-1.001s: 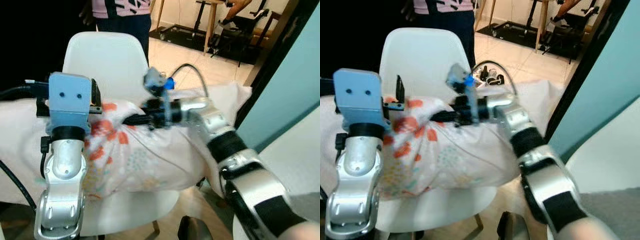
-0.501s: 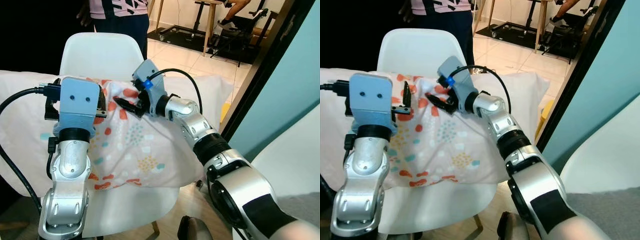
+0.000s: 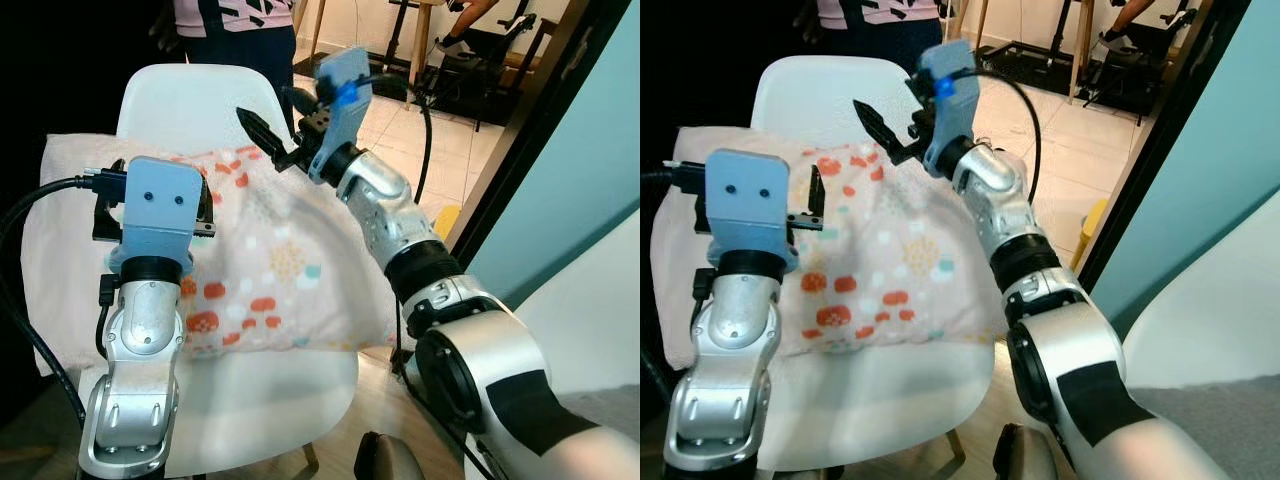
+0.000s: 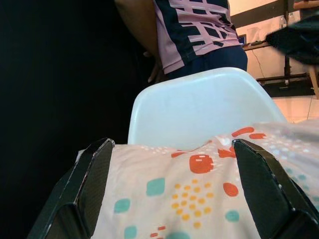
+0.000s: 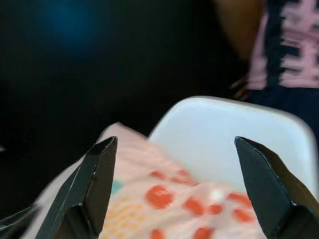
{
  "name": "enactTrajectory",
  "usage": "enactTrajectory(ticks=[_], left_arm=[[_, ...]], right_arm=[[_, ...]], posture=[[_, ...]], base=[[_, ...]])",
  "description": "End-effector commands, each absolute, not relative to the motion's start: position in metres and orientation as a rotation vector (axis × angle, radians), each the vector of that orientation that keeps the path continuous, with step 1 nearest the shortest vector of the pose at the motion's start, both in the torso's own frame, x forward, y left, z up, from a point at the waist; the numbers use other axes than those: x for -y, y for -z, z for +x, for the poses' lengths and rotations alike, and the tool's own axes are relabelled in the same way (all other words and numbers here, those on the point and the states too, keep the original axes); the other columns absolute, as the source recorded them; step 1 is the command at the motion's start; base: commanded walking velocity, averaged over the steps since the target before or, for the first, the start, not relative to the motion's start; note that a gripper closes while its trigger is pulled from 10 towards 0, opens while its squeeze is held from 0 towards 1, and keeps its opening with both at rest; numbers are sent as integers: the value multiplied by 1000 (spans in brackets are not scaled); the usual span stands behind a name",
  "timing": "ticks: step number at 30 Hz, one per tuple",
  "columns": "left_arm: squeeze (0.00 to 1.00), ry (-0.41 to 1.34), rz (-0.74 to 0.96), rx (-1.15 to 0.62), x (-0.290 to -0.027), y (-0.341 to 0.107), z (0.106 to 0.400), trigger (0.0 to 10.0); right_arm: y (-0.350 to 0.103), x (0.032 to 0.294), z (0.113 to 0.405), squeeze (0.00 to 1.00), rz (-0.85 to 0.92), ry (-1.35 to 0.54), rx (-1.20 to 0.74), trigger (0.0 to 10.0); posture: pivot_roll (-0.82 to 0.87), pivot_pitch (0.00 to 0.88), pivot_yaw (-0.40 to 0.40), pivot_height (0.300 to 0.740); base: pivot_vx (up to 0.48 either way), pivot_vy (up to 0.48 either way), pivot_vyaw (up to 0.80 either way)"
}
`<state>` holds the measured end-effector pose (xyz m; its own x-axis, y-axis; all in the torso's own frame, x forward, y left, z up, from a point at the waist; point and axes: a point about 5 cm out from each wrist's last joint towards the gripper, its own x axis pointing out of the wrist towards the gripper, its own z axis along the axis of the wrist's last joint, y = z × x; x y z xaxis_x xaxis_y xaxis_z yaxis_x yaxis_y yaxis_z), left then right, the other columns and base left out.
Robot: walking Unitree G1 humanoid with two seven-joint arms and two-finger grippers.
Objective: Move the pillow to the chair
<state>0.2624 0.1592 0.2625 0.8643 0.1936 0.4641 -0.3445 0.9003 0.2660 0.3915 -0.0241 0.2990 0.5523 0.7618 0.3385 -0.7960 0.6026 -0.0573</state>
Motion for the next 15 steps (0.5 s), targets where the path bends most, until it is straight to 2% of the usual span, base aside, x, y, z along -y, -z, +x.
enactTrajectory(ticks=[1, 5, 7, 8, 10, 11, 15], left_arm=[[0, -275, 348, 430, -159, -258, 264, 10000], [0, -260, 299, 391, -159, -251, 262, 10000], [0, -230, 252, 333, -156, -238, 256, 10000], [0, -230, 252, 333, -156, -238, 256, 10000], [0, -213, 236, 305, -154, -231, 252, 10000], [0, -184, 238, 269, -148, -221, 244, 10000], [0, -172, 258, 257, -145, -217, 242, 10000]], right_arm=[[-289, 25, 390, 0, 120, -971, 302, 10000], [-259, 28, 387, 0, 92, -974, 209, 10000], [-222, 43, 384, 0, 170, -882, 92, 10000], [-222, 43, 384, 0, 170, -882, 92, 10000], [-207, 51, 381, 0, 222, -835, 49, 10000], [-188, 68, 371, 0, 302, -762, 25, 10000], [-179, 81, 362, 0, 336, -730, 27, 10000]], posture=[[135, 0, -145, 455], [132, 0, -149, 455], [129, 0, -154, 455], [129, 0, -154, 455], [128, 0, -154, 455], [125, 0, -151, 455], [121, 0, -144, 455]], base=[[0, 0, 0], [0, 0, 0], [0, 0, 0], [0, 0, 0], [-307, 0, 0], [-480, 0, 0], [-480, 0, 0]])
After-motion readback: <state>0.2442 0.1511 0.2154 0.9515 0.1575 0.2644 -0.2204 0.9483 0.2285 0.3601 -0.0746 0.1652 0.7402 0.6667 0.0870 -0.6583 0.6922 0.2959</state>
